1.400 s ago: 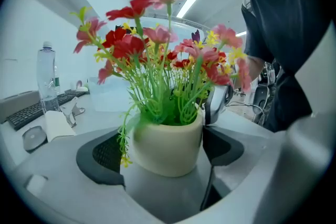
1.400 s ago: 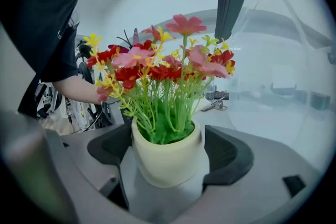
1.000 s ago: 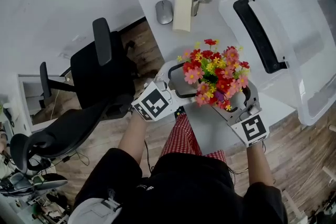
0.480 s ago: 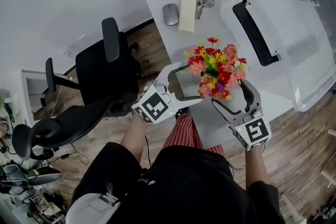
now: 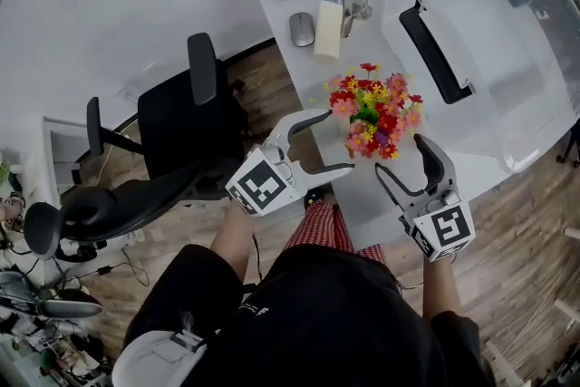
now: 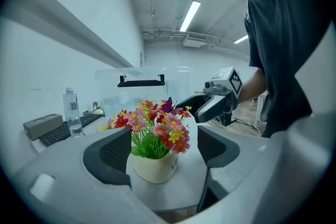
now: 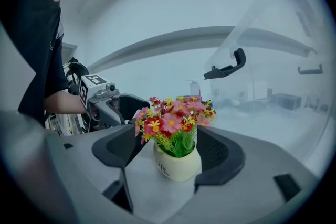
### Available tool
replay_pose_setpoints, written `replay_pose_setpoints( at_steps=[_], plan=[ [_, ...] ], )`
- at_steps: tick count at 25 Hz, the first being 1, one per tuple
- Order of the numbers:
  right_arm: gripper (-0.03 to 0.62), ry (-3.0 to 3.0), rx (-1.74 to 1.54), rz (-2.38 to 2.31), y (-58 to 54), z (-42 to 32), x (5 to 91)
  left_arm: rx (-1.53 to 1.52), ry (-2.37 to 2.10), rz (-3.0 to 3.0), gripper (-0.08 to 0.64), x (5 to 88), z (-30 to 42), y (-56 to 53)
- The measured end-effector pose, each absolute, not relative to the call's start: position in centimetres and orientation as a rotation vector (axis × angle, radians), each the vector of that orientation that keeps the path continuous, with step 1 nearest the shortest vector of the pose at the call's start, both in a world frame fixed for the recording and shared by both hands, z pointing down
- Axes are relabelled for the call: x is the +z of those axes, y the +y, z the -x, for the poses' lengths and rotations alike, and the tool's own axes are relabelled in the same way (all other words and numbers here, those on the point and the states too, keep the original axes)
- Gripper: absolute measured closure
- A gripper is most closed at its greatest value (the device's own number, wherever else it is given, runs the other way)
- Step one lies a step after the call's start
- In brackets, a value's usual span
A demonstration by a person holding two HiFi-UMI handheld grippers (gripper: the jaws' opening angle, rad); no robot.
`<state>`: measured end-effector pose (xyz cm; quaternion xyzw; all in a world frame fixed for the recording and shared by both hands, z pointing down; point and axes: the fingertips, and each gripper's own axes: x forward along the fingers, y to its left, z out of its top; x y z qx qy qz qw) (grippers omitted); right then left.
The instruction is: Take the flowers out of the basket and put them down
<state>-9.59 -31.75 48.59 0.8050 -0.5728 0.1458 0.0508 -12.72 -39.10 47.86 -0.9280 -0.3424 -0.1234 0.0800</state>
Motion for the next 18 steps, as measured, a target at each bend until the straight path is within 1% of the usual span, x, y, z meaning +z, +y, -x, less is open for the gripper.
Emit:
replay_pose_setpoints(
  at_steps=[3,4,6,9,11,13,16,18],
  plan=[
    [0.251,-1.741,0.407,-2.468,-31.5,9.8,47.6,-0.332,-1.033,2.785,0.184,46.8,13.3,-38.7],
    [0.271,-1.735,0.402,-2.482,-31.4,9.8,47.4,-0.329,-1.039,2.782,0.197,46.6,13.5,-38.5],
    [0.338,-1.719,0.406,-2.516,-31.2,9.6,47.2,-0.335,-1.057,2.776,0.231,46.4,14.0,-38.1],
    [0.397,-1.689,0.399,-2.552,-30.9,9.3,46.6,-0.331,-1.051,2.761,0.3,46.2,14.3,-37.7],
    [0.431,-1.674,0.372,-2.565,-30.9,9.2,46.0,-0.316,-1.047,2.761,0.324,45.7,14.4,-37.5],
    [0.458,-1.668,0.354,-2.589,-30.8,9.1,45.5,-0.292,-1.048,2.77,0.347,45.2,14.4,-37.4],
    [0.486,-1.674,0.341,-2.629,-30.7,9.1,44.6,-0.264,-1.036,2.775,0.41,44.5,14.4,-37.4],
    [0.491,-1.677,0.324,-2.638,-30.6,9.2,44.1,-0.245,-1.032,2.781,0.45,44.1,14.4,-37.4]
  ],
)
